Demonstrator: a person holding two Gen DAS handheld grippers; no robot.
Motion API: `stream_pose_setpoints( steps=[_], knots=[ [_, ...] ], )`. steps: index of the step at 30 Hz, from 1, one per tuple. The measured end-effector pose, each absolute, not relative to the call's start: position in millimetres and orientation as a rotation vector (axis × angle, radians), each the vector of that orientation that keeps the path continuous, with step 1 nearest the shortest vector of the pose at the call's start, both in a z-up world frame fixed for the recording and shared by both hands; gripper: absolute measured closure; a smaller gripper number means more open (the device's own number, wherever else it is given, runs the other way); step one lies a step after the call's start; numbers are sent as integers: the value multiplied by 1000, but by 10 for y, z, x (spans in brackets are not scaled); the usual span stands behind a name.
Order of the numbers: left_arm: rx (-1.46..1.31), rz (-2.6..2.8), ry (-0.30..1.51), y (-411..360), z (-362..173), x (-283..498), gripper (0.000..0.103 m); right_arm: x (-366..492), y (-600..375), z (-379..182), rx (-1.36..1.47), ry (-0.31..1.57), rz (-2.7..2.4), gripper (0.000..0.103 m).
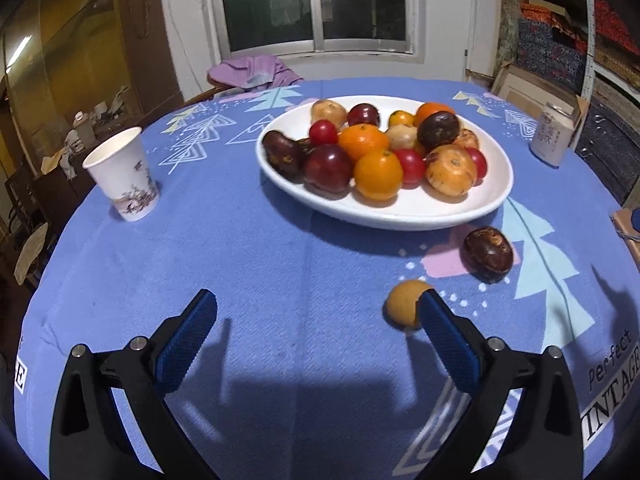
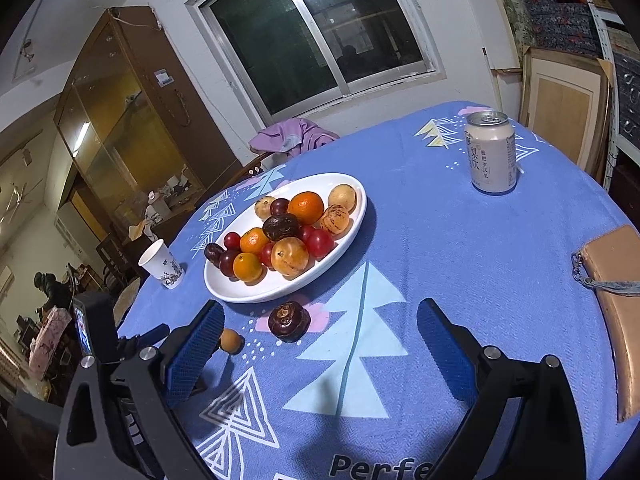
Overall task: Organize fruits
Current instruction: 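Move both open tools back over the last fruits on the cloth, then grasp a pale brown round fruit with the left tool while the right tool grasps a mangosteen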
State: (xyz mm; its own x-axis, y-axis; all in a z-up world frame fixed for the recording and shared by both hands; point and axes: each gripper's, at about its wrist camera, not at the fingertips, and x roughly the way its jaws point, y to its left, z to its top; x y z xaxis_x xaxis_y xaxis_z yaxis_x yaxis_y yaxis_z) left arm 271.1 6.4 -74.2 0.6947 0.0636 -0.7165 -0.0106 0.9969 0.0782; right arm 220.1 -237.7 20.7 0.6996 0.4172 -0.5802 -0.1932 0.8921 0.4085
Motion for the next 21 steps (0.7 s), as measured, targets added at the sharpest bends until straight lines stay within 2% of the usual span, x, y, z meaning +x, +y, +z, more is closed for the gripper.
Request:
stream_pose_setpoints(
  steps=[6,12,13,16,17,21],
  knots=[
    [226,-11,793,-288,-777,2689,4,2230,-2349,161,318,746,338,5],
    [246,-35,806,-356,-804,2698,4,2227,-2318,139,304,751,336,5],
    [241,-43,811,-363,-810,2703,7,2227,-2311,134,301,754,335,5],
    [218,-77,857,-387,-863,2748,41,2229,-2303,119,295,761,331,5],
    [210,-86,872,-396,-885,2763,45,2229,-2301,119,294,762,330,5],
    [177,-128,866,-395,-872,2751,46,2229,-2305,118,297,763,331,5]
  ],
)
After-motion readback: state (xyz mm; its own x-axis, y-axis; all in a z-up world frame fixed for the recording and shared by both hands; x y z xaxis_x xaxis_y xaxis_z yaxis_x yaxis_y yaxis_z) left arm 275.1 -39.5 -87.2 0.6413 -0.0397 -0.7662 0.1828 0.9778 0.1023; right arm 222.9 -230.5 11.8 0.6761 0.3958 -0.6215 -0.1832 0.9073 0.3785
